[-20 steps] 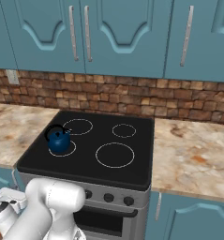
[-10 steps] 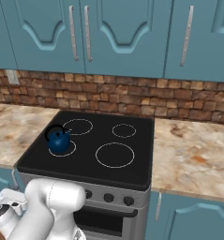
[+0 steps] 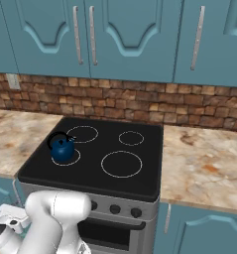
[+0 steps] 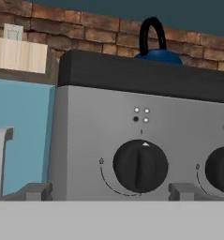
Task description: Turn on the front left burner of the stove.
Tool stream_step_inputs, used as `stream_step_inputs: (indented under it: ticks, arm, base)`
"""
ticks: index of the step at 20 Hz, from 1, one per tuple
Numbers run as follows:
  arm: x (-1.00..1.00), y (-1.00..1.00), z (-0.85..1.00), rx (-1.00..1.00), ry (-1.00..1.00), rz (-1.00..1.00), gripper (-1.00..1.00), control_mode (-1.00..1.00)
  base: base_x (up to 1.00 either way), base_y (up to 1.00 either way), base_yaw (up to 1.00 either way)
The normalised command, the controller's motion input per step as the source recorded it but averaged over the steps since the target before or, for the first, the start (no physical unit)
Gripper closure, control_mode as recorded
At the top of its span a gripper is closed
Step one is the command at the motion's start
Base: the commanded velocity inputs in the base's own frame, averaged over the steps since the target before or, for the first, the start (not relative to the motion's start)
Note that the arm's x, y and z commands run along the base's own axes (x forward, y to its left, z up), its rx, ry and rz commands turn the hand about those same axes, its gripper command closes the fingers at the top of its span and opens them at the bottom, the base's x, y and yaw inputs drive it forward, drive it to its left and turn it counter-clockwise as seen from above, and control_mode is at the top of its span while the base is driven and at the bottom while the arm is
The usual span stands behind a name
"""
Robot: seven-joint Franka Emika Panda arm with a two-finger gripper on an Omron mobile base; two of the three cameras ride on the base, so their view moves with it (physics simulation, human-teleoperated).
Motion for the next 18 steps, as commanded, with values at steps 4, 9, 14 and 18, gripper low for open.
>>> stream_step_inputs:
  ticks: [4,9,14,18]
  arm:
    - [-0.15,-0.01,0.16,0.01,-0.1,0.0,-1.0,-1.0]
    - [0.0,-0.13,0.3,0.01,-0.12,0.0,-1.0,-1.0]
    - [0.0,-0.4,0.24,0.01,-0.07,0.0,-1.0,-1.0]
    - [0.02,-0.43,0.02,0.01,-0.02,0.0,-1.0,-1.0]
  base:
    - [0.0,0.0,0.0]
    - [0.0,0.0,0.0]
    - [0.0,0.0,0.0]
    - [0.0,0.0,0.0]
